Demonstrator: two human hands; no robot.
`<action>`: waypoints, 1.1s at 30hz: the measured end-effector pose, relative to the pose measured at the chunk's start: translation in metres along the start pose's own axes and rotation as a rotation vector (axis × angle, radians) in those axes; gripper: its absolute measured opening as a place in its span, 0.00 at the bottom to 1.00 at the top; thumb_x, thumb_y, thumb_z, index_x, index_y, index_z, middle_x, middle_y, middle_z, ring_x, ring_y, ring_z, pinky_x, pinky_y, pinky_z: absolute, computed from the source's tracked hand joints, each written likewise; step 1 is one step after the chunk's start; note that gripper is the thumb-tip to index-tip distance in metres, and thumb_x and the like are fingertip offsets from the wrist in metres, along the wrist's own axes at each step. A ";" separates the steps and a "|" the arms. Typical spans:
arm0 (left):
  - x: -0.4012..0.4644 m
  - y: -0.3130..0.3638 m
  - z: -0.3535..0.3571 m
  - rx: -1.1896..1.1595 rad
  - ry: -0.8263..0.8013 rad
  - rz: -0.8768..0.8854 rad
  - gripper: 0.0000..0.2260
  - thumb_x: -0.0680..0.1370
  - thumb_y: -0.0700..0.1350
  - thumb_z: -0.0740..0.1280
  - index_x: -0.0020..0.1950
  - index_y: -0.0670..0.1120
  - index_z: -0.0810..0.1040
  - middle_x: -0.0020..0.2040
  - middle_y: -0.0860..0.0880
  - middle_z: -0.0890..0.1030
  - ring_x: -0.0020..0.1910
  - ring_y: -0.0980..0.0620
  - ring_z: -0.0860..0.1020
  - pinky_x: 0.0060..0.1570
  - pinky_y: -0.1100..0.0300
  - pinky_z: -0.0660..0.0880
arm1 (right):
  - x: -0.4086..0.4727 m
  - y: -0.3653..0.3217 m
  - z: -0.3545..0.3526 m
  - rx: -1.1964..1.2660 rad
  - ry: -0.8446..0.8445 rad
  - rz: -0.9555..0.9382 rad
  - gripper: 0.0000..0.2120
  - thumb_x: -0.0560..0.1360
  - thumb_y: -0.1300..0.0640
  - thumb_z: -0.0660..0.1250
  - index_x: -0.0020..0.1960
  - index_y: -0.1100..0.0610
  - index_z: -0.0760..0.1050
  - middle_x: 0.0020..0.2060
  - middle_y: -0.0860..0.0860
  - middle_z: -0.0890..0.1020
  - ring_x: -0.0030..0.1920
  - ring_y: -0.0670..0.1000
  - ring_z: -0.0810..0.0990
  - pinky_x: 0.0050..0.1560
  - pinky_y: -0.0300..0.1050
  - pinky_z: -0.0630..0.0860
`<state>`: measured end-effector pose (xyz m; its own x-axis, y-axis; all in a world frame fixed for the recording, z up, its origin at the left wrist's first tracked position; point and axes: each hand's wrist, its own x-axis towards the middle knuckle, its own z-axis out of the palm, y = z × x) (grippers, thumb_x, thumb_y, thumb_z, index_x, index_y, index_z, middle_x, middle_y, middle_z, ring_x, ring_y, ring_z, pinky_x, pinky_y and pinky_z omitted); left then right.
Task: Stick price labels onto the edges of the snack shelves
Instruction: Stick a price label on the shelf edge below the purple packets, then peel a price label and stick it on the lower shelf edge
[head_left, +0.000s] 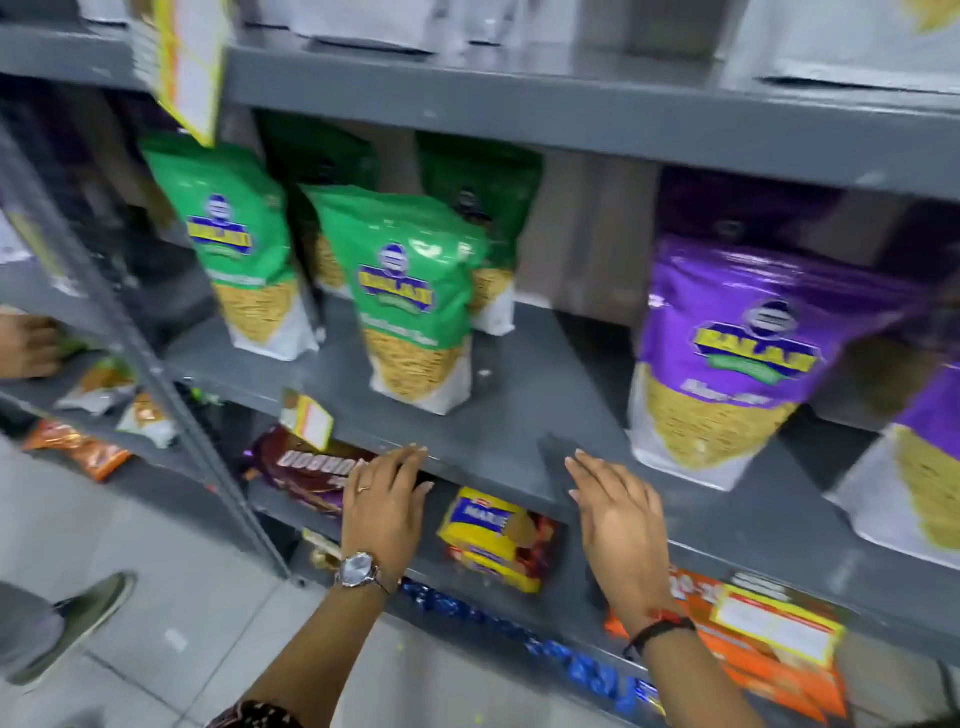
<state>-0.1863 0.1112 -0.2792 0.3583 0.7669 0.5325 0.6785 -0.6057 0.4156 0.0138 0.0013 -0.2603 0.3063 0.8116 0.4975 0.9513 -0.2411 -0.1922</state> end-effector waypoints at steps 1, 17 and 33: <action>0.002 -0.024 -0.014 0.020 0.024 -0.071 0.16 0.72 0.47 0.55 0.53 0.42 0.74 0.49 0.38 0.81 0.49 0.42 0.73 0.49 0.47 0.65 | 0.012 -0.023 0.007 0.036 0.013 -0.030 0.17 0.71 0.56 0.55 0.53 0.57 0.77 0.51 0.53 0.84 0.48 0.56 0.81 0.50 0.45 0.63; 0.060 -0.248 -0.066 0.049 -0.207 -0.176 0.12 0.65 0.39 0.71 0.47 0.40 0.78 0.40 0.38 0.82 0.39 0.36 0.79 0.40 0.43 0.75 | 0.135 -0.288 0.131 0.008 -0.072 -0.352 0.12 0.63 0.60 0.64 0.46 0.54 0.78 0.39 0.51 0.84 0.39 0.55 0.81 0.43 0.46 0.64; 0.066 -0.264 -0.045 -0.352 -0.110 -0.146 0.09 0.67 0.42 0.68 0.43 0.53 0.74 0.41 0.44 0.80 0.39 0.47 0.74 0.37 0.51 0.70 | 0.098 -0.309 0.139 0.156 -0.280 -0.277 0.22 0.49 0.65 0.80 0.40 0.56 0.77 0.34 0.51 0.81 0.34 0.51 0.79 0.31 0.38 0.76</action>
<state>-0.3703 0.3120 -0.3210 0.3536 0.8570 0.3749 0.4729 -0.5096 0.7188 -0.2557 0.2294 -0.2700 -0.0025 0.9529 0.3033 0.9727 0.0727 -0.2204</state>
